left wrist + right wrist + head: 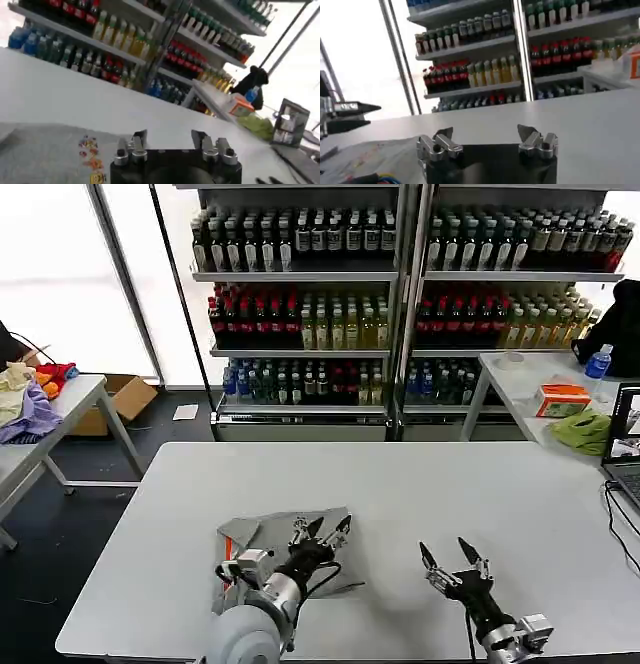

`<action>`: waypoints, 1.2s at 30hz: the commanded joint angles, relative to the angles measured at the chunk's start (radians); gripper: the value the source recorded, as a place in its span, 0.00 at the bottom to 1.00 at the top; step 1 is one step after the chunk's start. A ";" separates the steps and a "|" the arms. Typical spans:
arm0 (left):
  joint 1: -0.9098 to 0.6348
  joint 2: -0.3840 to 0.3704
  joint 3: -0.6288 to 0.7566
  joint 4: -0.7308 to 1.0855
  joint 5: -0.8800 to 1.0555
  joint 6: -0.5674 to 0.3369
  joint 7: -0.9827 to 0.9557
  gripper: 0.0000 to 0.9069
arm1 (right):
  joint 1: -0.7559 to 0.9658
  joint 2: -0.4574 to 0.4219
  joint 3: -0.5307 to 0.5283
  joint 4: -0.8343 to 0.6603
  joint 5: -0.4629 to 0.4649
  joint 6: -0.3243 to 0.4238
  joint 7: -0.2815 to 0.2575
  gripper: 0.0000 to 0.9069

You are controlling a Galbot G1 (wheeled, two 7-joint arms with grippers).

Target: Fold and organize the clothes.

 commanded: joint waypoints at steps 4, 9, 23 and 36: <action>0.216 0.053 -0.411 -0.208 0.139 -0.024 0.209 1.00 | 0.342 0.016 -0.392 -0.050 0.153 -0.323 0.264 1.00; 0.278 0.014 -0.547 -0.170 0.378 -0.083 0.307 1.00 | 0.449 0.046 -0.492 -0.189 0.204 -0.348 0.292 1.00; 0.341 0.001 -0.609 -0.126 0.497 -0.173 0.338 1.00 | 0.524 0.028 -0.546 -0.246 0.322 -0.367 0.282 0.00; 0.346 -0.003 -0.626 -0.089 0.515 -0.185 0.339 1.00 | 0.380 -0.051 -0.344 -0.105 0.325 -0.356 0.284 0.00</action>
